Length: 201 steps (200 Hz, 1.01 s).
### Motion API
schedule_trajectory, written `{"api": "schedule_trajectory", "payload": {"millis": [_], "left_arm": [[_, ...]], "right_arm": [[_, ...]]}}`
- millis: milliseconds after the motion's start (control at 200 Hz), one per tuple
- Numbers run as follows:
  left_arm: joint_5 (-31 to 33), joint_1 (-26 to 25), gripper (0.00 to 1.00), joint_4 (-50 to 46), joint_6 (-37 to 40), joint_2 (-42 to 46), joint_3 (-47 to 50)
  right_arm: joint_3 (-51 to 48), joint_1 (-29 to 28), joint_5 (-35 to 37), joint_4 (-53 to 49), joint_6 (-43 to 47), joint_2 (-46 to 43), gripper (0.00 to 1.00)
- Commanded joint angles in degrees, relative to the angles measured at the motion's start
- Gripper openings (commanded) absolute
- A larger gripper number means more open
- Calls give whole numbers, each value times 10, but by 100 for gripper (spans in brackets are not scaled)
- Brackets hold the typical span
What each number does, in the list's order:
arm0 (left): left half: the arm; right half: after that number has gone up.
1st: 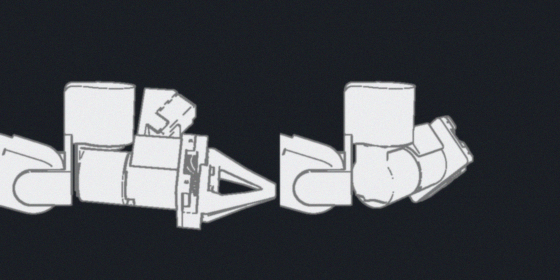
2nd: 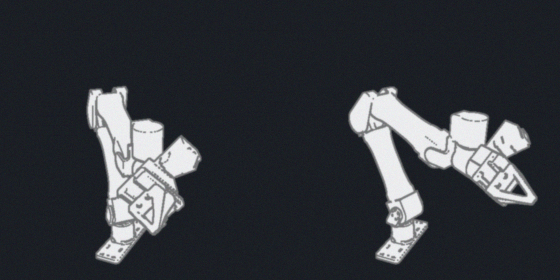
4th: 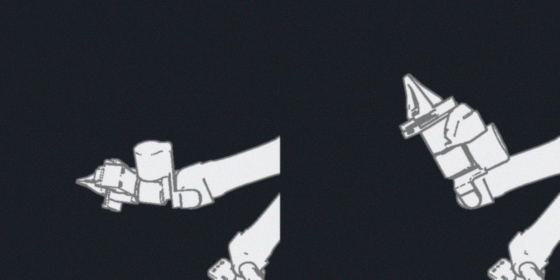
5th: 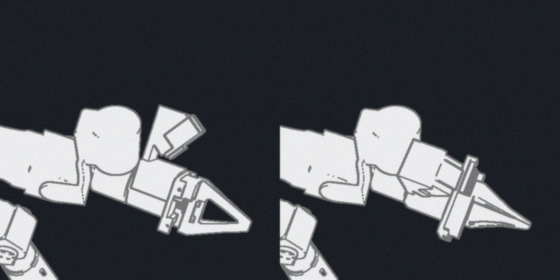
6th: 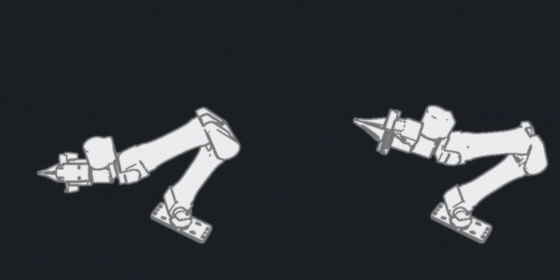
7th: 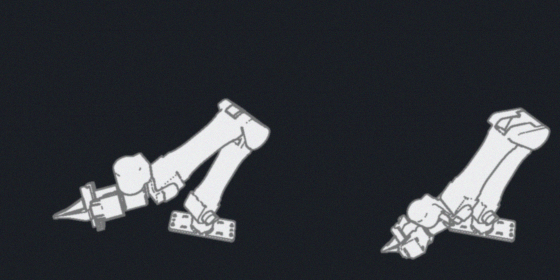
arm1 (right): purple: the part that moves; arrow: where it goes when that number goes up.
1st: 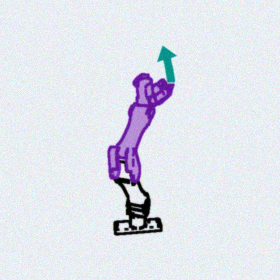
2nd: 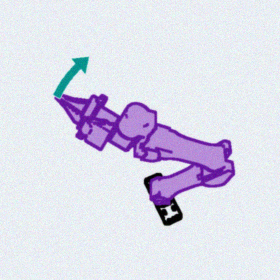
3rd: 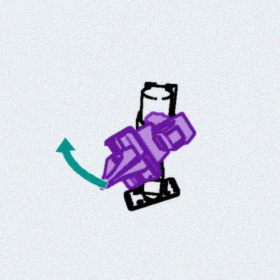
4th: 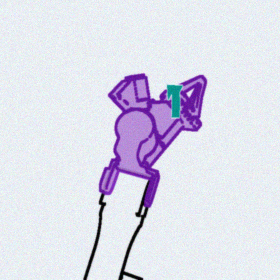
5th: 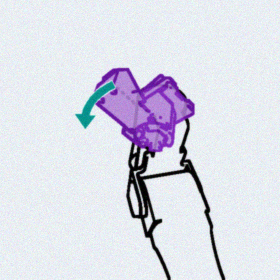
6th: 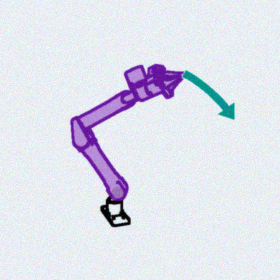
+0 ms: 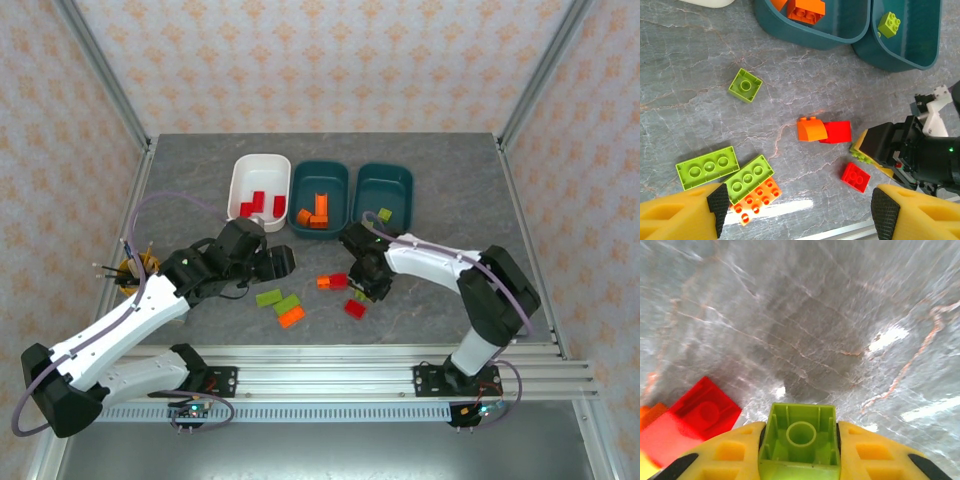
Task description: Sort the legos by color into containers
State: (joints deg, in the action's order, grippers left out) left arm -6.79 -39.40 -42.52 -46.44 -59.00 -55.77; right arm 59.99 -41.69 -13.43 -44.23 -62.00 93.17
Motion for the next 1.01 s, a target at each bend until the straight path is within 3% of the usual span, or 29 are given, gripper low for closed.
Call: {"api": "schedule_trajectory", "payload": {"millis": [0,235,425,636,1001], "left_arm": [[24,-3,78,14,-15,4,-14],[31,-3,78,34,-19,-33,-69],[30,-3,78,52,-11,-77,-121],[23,-4,78,60,-1,-114,-155],[21,-4,78,61,-3,-119,-148]], "right_arm": [[60,1,74,-80,58,-37,31],[205,70,163,-157,204,-37,31],[302,141,149,-162,290,36,30],[382,179,143,-186,310,148,30],[421,199,157,-175,322,261,30]]}}
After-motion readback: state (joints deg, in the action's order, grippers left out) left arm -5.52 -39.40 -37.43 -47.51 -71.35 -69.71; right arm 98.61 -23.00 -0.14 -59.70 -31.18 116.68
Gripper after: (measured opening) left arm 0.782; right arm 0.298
